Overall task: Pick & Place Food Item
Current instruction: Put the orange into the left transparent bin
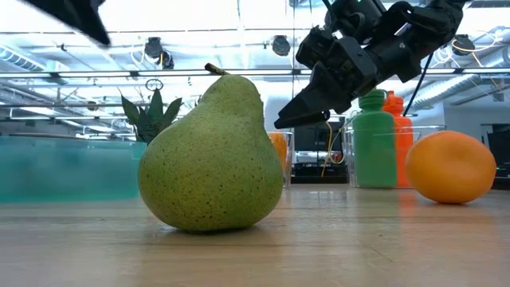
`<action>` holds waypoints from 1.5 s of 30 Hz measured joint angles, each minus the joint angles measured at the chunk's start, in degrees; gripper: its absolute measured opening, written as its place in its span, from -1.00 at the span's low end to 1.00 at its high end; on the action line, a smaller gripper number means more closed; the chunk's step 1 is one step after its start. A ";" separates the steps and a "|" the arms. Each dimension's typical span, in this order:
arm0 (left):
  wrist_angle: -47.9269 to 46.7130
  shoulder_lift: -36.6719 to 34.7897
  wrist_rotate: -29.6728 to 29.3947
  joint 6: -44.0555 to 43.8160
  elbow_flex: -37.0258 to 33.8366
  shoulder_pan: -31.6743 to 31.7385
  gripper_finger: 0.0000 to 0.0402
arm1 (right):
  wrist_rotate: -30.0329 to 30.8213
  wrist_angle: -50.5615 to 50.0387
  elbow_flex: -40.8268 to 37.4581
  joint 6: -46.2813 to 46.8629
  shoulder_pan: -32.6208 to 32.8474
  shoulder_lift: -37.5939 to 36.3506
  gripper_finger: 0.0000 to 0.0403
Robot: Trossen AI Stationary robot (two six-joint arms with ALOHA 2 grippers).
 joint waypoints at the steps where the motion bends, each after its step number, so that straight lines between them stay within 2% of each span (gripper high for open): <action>1: 4.61 -2.01 0.19 3.95 -1.44 -0.69 0.34 | 0.02 -0.01 0.06 0.02 0.00 -0.02 -0.07; 7: 26.19 -16.12 0.67 25.40 -12.31 -0.29 -0.27 | 0.13 -0.52 0.07 -1.09 -0.02 -0.04 -0.07; 10: 36.23 -23.95 7.31 31.47 -18.29 4.71 -0.63 | 0.13 -0.52 0.07 -2.22 -0.02 -0.04 -0.07; 11: 39.31 -26.17 10.90 32.83 -20.41 7.10 -0.69 | 0.13 -0.19 0.07 -2.78 -0.02 -0.04 -0.07; 14: 48.27 -30.61 22.41 36.79 -26.80 14.76 -0.71 | 0.13 0.85 0.07 -4.28 0.00 -0.04 -0.07; 16: 52.11 -33.20 26.98 37.42 -30.39 19.47 -0.74 | 0.13 1.02 0.07 -4.37 0.00 -0.04 -0.07; 20: 54.09 -36.93 24.29 32.61 -33.69 27.95 -0.75 | 0.02 0.72 0.04 -2.64 0.02 -0.04 -0.07; 23: 54.59 -39.47 24.38 32.90 -36.89 31.18 -0.75 | 0.09 0.45 0.04 -0.63 0.02 -0.26 -0.10; 33: 67.26 -54.17 23.12 32.00 -53.28 32.66 -0.75 | -0.02 1.06 0.00 -3.62 0.74 -1.23 -0.34; 36: 66.15 -56.81 21.31 32.36 -53.16 34.86 -0.75 | 0.43 1.11 -0.04 -5.76 0.74 -2.40 -0.36; 41: 59.25 -58.34 24.38 30.48 -52.63 38.25 -0.75 | 6.65 -2.00 0.17 -8.58 1.94 -7.68 -0.28; 45: 54.51 -58.34 24.19 27.10 -52.65 40.25 -0.75 | 12.36 -15.26 3.31 -9.57 5.40 -16.93 -0.08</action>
